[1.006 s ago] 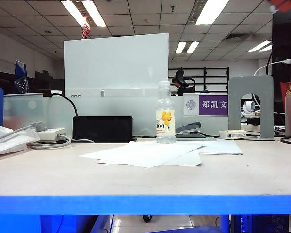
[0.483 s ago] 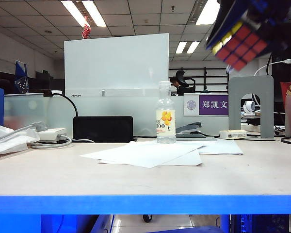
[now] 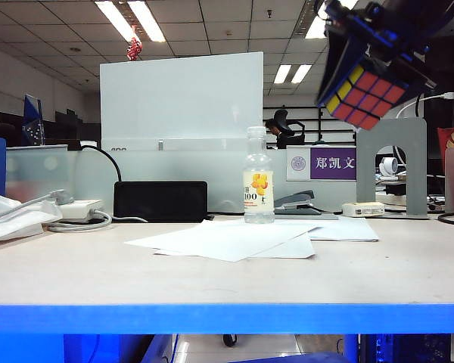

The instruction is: Rotate the Rubik's Cube so that the bottom side is facing up.

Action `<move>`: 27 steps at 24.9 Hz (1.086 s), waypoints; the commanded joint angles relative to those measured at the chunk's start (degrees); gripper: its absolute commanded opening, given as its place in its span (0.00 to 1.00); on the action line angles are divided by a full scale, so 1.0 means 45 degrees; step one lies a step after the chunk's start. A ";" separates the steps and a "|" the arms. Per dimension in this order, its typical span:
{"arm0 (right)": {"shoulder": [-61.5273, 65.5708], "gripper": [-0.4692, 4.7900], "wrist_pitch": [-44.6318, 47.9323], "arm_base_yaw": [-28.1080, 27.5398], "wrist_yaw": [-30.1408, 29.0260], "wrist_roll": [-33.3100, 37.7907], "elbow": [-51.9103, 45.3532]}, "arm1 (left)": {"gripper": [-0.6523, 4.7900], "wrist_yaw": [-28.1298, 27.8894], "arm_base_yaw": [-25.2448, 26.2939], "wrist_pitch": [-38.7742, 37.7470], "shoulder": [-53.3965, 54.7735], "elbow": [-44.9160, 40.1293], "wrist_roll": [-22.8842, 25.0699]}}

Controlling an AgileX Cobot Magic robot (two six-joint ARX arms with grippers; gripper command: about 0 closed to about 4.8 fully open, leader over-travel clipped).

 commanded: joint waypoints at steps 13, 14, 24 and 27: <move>0.2273 0.53 -0.1297 0.0073 0.0447 -0.0160 0.0782 | 0.27 -0.0330 0.0010 0.3619 -0.5513 -0.7801 -0.0126; 0.2297 0.53 -0.1224 0.0083 0.0447 -0.0155 0.0782 | 0.27 -0.0340 0.0010 0.4303 -0.6115 -0.8859 -0.0287; 0.3264 0.53 -0.1685 0.0233 0.0500 -0.0155 0.1282 | 0.27 -0.0330 0.0015 0.8461 -1.0812 -1.6616 -0.2438; 0.3585 0.53 -0.2050 0.0233 0.0738 -0.0165 0.1370 | 0.27 -0.0306 0.0010 0.8437 -1.1808 -1.7539 -0.3055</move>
